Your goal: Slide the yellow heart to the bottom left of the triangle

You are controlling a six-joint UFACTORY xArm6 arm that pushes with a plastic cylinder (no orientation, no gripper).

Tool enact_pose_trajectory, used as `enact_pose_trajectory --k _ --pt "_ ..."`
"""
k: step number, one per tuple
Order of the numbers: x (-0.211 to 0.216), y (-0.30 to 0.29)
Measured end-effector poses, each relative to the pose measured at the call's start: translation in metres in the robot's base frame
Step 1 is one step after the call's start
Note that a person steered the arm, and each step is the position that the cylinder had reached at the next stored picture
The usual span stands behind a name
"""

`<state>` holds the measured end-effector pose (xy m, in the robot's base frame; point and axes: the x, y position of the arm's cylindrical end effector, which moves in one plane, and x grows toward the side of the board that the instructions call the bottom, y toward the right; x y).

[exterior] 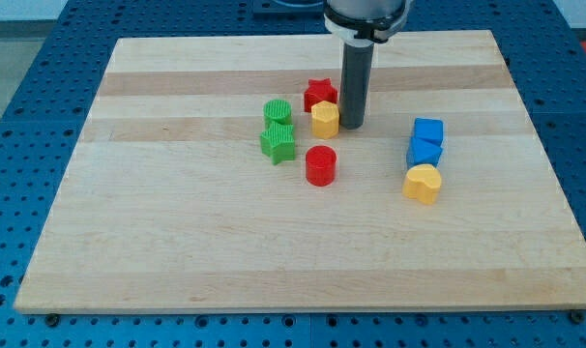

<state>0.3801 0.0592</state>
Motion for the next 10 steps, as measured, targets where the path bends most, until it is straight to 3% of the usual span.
enact_pose_trajectory --k 2,3,4,5,6,7,10 --pt "-0.005 0.029" --pt "-0.033 0.087" --pt "-0.028 0.124" --pt "0.048 0.128" --pt "0.063 0.125" --pt "0.116 0.094" --pt "0.126 0.086"
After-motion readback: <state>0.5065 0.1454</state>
